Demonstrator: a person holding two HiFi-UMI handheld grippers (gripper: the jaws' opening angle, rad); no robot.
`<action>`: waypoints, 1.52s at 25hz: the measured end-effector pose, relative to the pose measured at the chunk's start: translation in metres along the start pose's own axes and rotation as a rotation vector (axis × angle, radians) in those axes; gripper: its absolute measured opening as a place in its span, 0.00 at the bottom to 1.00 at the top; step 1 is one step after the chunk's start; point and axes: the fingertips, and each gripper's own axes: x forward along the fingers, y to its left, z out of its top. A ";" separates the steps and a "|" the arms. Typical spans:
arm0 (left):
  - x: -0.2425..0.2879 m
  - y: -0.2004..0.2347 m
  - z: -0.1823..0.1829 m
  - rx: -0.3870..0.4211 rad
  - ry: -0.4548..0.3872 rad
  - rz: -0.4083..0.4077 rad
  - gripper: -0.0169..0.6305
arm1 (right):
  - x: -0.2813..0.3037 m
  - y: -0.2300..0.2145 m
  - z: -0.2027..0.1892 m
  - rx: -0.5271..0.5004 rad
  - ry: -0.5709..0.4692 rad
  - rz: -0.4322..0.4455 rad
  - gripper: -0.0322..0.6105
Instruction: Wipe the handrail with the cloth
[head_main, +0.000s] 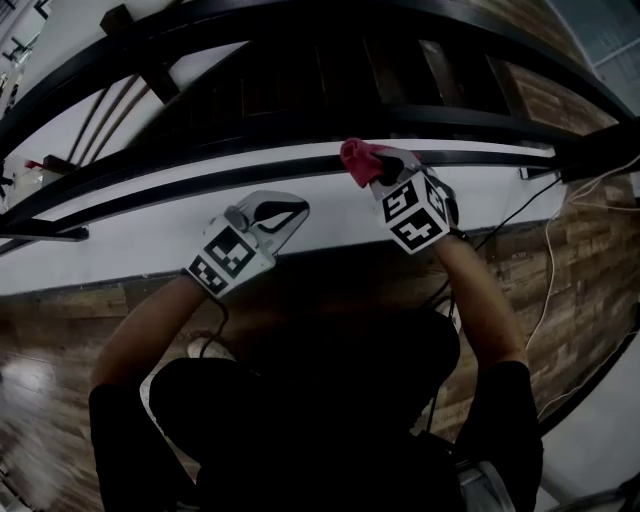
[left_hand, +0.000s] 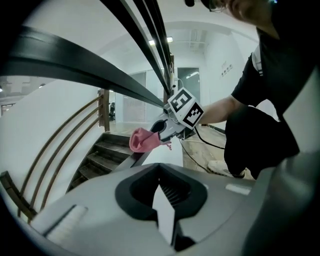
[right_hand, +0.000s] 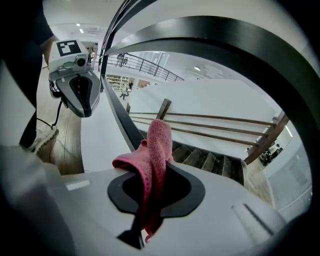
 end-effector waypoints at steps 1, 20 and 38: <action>-0.003 0.001 -0.002 0.004 -0.001 -0.002 0.02 | 0.002 0.003 0.004 -0.001 -0.002 0.005 0.11; -0.071 0.030 -0.041 -0.088 -0.053 0.080 0.02 | 0.026 0.061 0.064 -0.137 0.040 0.077 0.11; -0.135 0.055 -0.076 -0.147 -0.097 0.210 0.02 | 0.050 0.120 0.132 -0.306 0.026 0.134 0.12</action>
